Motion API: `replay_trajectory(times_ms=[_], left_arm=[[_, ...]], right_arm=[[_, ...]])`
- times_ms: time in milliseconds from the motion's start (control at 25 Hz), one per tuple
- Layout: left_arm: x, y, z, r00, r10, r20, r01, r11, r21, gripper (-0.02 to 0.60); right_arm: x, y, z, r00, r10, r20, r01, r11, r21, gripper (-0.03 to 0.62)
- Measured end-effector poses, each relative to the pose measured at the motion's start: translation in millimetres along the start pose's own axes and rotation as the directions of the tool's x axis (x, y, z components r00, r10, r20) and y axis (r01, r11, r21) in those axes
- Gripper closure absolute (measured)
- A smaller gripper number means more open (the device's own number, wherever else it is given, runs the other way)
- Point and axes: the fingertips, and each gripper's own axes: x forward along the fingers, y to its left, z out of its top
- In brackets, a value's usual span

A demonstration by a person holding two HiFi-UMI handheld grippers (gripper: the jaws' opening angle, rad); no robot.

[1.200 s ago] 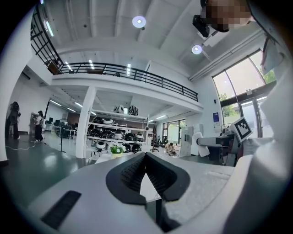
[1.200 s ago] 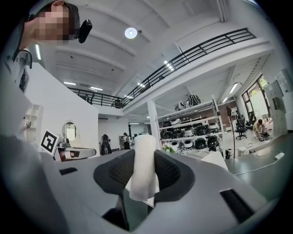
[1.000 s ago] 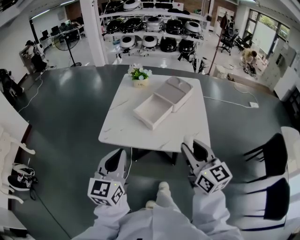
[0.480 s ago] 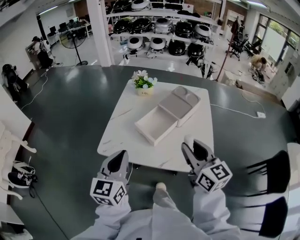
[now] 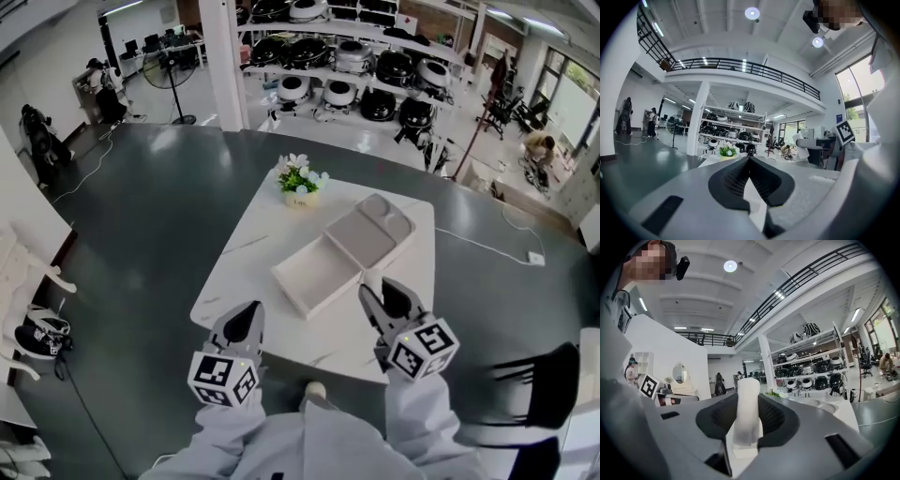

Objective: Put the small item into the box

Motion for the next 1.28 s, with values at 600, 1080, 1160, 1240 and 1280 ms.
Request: replay_trajectory(times_ms=[600,1080,1160,1240,1280], left_arm=[[60,40,-29,0.996,0.069,-0.060,-0.074,0.994,-0.080,0.583],[95,81,-80,0.981,0.055,-0.188,-0.089,0.980,-0.177,0.581],[100,86,-90,0.977,0.054,-0.207,-0.095,0.977,-0.193,0.583],[104,89,-98,0.973,0.052,-0.224,-0.100,0.973,-0.210,0.583],[105,91,-101,0.971,0.052,-0.232,-0.104,0.971,-0.216,0.583]], right_arm=[[95,-35,-24,0.990,0.105,-0.095,-0.107,0.994,-0.014,0.479],[175,-33,-104,0.916,0.155,-0.370,-0.187,0.981,-0.053,0.479],[184,-34,-119,0.896,0.160,-0.414,-0.199,0.979,-0.052,0.479],[190,-34,-132,0.872,0.167,-0.460,-0.215,0.975,-0.053,0.479],[193,-34,-139,0.857,0.172,-0.485,-0.226,0.972,-0.056,0.479]])
